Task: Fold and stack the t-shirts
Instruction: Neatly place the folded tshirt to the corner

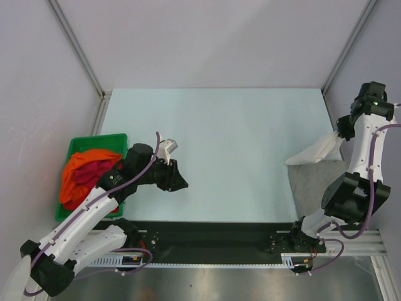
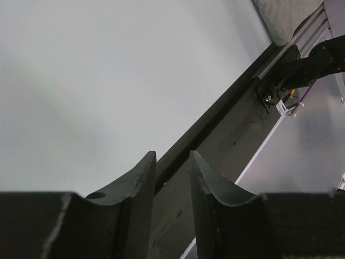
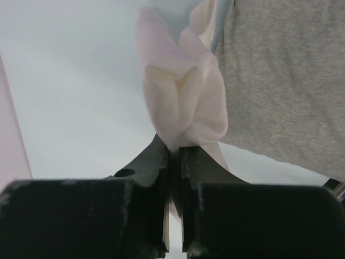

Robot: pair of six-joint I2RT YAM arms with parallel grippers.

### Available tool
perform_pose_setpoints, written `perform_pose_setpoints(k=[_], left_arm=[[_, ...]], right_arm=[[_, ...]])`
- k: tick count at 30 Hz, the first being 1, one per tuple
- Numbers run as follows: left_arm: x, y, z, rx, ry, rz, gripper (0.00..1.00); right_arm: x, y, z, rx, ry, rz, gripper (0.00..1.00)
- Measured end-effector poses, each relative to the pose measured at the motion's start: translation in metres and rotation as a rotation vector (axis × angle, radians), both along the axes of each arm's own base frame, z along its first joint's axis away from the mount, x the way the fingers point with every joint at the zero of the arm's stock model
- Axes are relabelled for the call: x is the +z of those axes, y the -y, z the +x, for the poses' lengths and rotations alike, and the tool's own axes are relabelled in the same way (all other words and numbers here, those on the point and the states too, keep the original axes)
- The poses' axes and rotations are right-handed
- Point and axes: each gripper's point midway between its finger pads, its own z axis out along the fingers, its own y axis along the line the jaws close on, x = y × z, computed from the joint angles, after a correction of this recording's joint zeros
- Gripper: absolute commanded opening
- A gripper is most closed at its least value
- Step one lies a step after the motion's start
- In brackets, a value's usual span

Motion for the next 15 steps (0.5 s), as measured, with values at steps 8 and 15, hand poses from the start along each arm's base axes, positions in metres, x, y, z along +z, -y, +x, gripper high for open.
perform_pose_setpoints(k=[8,15], left_arm=[[-0.003,0.006,0.003,-0.023,-0.021,-0.025,0.36],[-0.002,0.009,0.001,-0.042,-0.03,-0.045,0.36]], right_arm=[[0.012,0.024,-0.012,-0.03,0.034,0.039,0.0],[0.005,0.027,-0.022,-0.026,0.021,0.082,0.0]])
